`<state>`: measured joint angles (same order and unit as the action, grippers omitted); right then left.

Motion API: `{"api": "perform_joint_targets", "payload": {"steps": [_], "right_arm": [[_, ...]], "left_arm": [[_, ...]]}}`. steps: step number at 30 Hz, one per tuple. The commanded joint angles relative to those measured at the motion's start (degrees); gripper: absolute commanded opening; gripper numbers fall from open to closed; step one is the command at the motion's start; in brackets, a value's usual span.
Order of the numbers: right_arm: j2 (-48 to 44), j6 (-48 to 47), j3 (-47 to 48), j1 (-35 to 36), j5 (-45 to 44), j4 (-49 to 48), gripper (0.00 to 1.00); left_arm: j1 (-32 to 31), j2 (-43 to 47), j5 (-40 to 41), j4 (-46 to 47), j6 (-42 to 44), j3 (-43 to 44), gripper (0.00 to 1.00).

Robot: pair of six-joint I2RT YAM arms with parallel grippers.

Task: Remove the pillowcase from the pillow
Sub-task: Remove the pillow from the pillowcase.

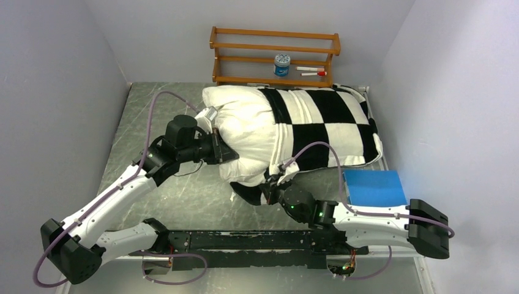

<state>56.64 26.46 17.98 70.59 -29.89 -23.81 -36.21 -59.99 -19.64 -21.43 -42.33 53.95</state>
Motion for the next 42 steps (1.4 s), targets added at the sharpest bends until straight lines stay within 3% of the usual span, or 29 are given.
{"api": "perform_joint_targets", "payload": {"steps": [1,3,7,12,14,17,20,24,27,30,37,42], "right_arm": [[-2.0,19.9,3.9,-0.3,-18.8,24.2,0.00],[-4.4,32.1,6.4,-0.3,-19.8,36.6,0.00],[-8.2,37.0,4.6,-0.4,-14.0,39.5,0.00],[-4.7,52.4,9.2,-1.0,-18.9,61.4,0.00],[-5.2,51.5,10.9,-2.1,-20.2,65.2,0.00],[-8.6,41.9,10.6,-6.0,-16.4,60.2,0.00],[-10.5,37.9,10.7,-11.6,-11.2,59.9,0.00],[-12.9,22.8,11.9,-13.8,6.1,46.5,0.03],[-14.1,21.5,11.6,-13.8,17.3,35.7,0.48],[-13.4,23.0,11.0,-12.6,23.5,25.4,0.62],[-5.4,27.5,13.2,-1.7,10.0,16.0,0.69],[0.0,31.8,12.3,0.9,0.7,5.8,0.72]], "left_arm": [[-0.1,2.9,4.5,-4.5,2.6,11.3,0.05],[-0.1,1.4,9.1,-11.7,4.6,17.3,0.05],[0.3,1.9,14.5,-14.6,6.0,20.7,0.05],[1.6,0.6,15.6,-18.4,6.1,24.6,0.05],[2.0,0.7,17.4,-20.3,6.6,25.8,0.05],[2.7,1.5,19.3,-22.4,7.6,27.2,0.05],[3.2,1.4,19.5,-24.9,8.4,28.8,0.05],[3.3,2.8,16.7,-20.9,6.6,25.9,0.05],[3.2,4.0,10.8,-14.7,2.9,20.4,0.05],[3.2,4.4,7.2,-11.3,-0.3,16.9,0.05],[3.2,5.0,6.2,-8.1,-3.4,14.3,0.05],[3.2,5.5,5.2,-6.9,-4.9,13.2,0.05]]}}
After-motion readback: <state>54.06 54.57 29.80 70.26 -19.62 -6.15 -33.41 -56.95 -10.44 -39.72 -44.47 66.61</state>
